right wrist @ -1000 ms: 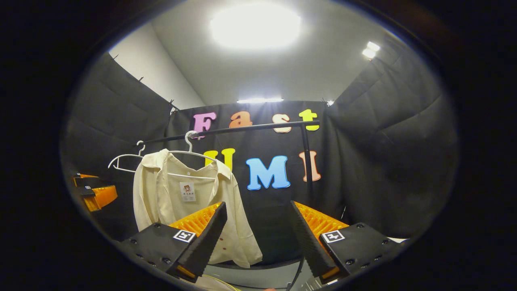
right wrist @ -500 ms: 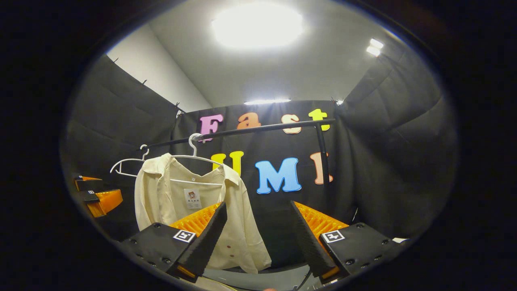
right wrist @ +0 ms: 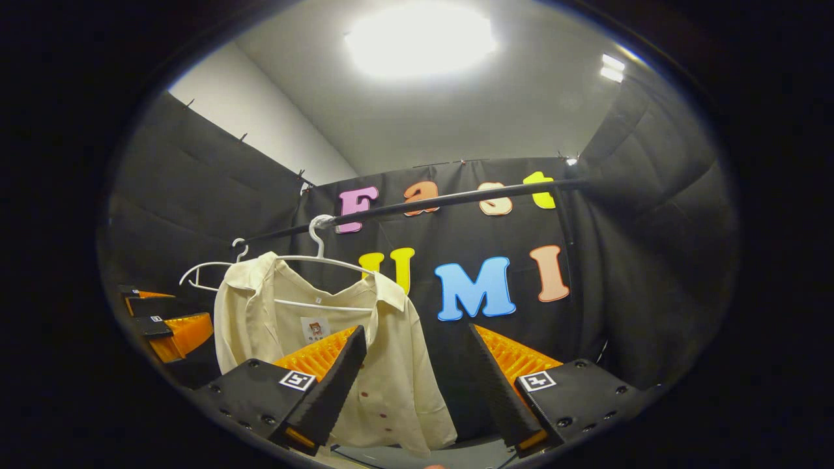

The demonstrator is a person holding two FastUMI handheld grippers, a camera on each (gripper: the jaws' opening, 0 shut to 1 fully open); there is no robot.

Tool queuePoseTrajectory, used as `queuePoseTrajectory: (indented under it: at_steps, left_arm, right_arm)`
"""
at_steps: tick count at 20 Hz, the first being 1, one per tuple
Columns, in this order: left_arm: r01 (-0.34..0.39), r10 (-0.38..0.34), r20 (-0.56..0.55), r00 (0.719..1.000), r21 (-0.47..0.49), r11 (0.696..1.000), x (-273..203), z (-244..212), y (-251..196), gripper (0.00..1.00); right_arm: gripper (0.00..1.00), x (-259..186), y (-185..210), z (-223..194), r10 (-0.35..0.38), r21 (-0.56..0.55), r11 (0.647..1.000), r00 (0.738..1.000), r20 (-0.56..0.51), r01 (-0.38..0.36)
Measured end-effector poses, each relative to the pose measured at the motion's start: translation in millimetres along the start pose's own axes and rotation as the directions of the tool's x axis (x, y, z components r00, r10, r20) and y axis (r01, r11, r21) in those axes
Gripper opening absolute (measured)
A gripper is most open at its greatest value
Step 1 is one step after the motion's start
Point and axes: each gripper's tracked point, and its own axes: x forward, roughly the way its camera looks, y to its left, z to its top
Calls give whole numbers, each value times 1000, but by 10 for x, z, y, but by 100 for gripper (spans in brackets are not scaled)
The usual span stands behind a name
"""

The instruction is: Grasp the clothes on the hanger with both hands and then place them into the laundry hamper below.

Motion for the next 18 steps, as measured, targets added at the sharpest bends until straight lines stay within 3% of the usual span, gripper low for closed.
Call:
queuePoseTrajectory:
  at_steps: [18]
  left_arm:
    - [-144, 145, -7, 989, 71, 987, 1208, -210, -304, 99]
  right_arm:
    - [93, 1458, 349, -395, 178, 119, 977, 984, -10, -176]
